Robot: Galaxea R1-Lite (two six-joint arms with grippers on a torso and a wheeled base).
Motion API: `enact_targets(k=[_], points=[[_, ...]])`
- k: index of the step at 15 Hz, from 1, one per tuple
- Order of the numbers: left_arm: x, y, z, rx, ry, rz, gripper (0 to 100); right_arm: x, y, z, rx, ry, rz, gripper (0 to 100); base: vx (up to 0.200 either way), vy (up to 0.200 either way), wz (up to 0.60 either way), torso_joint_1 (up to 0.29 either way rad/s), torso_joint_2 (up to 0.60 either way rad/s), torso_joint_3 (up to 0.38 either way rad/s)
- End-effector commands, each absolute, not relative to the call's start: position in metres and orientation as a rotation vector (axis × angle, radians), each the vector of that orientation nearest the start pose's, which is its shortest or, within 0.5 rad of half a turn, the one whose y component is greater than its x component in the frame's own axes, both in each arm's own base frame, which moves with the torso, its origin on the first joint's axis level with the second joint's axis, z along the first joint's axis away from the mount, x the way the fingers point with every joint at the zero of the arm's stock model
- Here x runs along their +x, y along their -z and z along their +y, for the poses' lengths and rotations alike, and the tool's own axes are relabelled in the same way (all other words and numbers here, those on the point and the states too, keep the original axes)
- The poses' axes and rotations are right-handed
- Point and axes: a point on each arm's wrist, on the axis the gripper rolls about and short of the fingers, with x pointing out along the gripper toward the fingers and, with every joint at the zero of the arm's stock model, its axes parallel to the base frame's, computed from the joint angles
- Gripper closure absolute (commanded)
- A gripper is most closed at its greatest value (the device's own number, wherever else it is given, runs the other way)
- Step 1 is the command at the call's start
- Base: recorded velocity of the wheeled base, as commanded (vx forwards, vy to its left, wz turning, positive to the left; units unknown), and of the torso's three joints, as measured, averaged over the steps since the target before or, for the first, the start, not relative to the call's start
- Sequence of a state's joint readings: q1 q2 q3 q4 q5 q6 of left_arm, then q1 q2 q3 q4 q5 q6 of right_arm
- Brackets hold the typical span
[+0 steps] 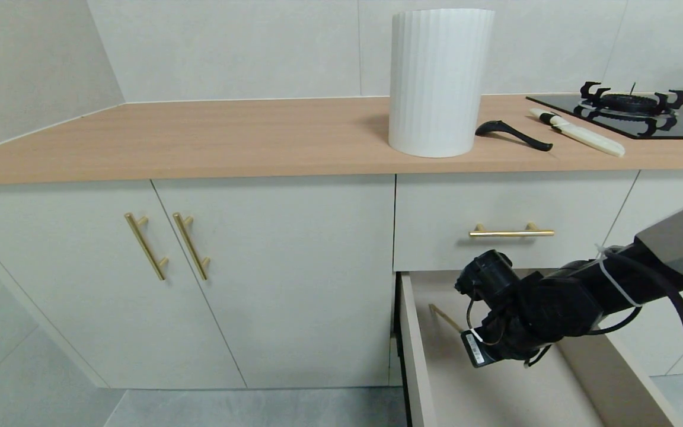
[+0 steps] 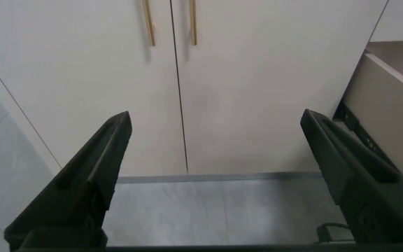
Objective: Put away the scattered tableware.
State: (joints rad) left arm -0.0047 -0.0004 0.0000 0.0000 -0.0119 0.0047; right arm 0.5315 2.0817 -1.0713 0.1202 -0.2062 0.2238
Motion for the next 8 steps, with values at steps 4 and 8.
enact_targets(k=[4,8], points=[[-0.023,-0.075,0.0,0.006,0.017,0.0,0,0.302,-0.022,0.187,-0.267,-0.18,1.158,100,0.0,0.0,0.0,0.0,0.0,0.0],[-0.023,-0.075,0.0,0.005,0.017,0.0,0,0.303,0.011,0.194,-0.326,-0.143,1.178,100,0.0,0.0,0.0,0.0,0.0,0.0]])
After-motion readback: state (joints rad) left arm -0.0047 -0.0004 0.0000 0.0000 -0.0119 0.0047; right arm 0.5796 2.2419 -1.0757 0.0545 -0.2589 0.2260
